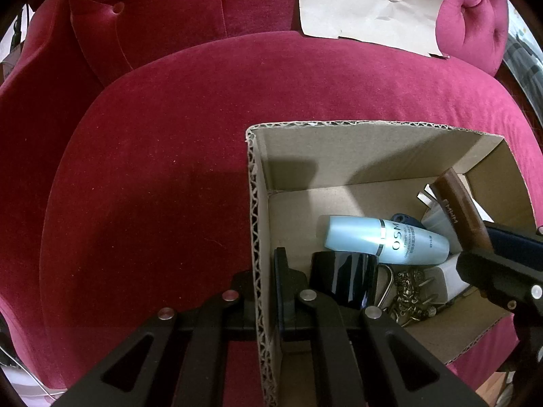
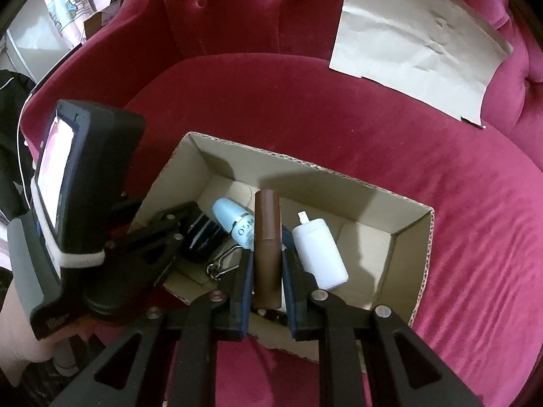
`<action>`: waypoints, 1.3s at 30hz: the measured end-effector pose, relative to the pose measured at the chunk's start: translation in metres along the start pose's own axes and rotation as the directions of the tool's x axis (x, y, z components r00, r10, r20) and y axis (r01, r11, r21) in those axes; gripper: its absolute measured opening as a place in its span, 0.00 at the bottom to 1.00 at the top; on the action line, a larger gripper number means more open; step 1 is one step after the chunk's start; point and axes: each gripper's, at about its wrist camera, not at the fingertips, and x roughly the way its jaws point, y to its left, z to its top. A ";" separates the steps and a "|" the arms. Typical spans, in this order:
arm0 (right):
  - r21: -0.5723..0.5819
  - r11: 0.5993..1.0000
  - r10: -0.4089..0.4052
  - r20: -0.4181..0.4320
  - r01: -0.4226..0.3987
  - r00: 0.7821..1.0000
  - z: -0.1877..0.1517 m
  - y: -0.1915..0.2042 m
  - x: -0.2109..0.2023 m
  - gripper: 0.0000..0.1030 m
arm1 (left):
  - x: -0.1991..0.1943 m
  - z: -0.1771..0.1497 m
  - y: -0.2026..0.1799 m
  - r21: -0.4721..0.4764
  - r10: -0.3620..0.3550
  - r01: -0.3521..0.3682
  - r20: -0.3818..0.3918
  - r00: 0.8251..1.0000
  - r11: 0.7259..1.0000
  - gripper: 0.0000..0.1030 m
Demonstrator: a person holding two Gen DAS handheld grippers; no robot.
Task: Organize rigid objects
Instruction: 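Open the right gripper to drop the lipstick tube into the box, then withdraw the right gripper from the box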
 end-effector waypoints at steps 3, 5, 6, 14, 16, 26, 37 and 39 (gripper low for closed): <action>0.004 1.000 0.004 -0.001 -0.004 1.000 0.000 0.001 0.000 0.16 | 0.000 0.000 0.000 0.000 0.000 0.000 0.000 1.000 1.000 0.05; 0.005 1.000 0.009 0.002 -0.009 1.000 0.001 0.001 0.000 0.16 | 0.000 0.000 0.000 0.000 0.000 0.000 0.000 1.000 1.000 0.05; 0.005 1.000 0.009 0.003 -0.009 1.000 0.001 0.000 -0.001 0.16 | 0.000 0.000 0.000 0.000 0.000 0.000 0.000 1.000 1.000 0.05; -0.001 0.999 -0.037 0.029 0.037 0.999 0.003 0.001 -0.010 0.53 | 0.000 0.000 0.000 0.000 0.000 0.000 0.000 1.000 1.000 0.05; 0.007 0.997 -0.076 0.055 0.076 0.996 0.003 -0.001 -0.015 0.70 | -0.001 0.000 -0.001 0.000 0.000 0.000 0.001 1.000 1.000 0.05; 0.037 0.987 -0.157 0.062 0.155 0.986 0.005 -0.012 -0.020 1.00 | -0.001 -0.001 -0.001 -0.001 0.000 0.000 0.001 1.000 1.000 0.05; 0.064 0.981 -0.187 0.048 0.184 0.981 0.002 -0.017 -0.023 1.00 | 0.000 -0.002 0.001 -0.004 0.001 -0.001 -0.005 1.000 1.000 0.05; 0.063 0.980 -0.191 0.050 0.187 0.980 0.002 -0.016 -0.025 1.00 | -0.001 0.000 0.002 -0.012 -0.003 0.003 -0.009 1.000 1.000 0.05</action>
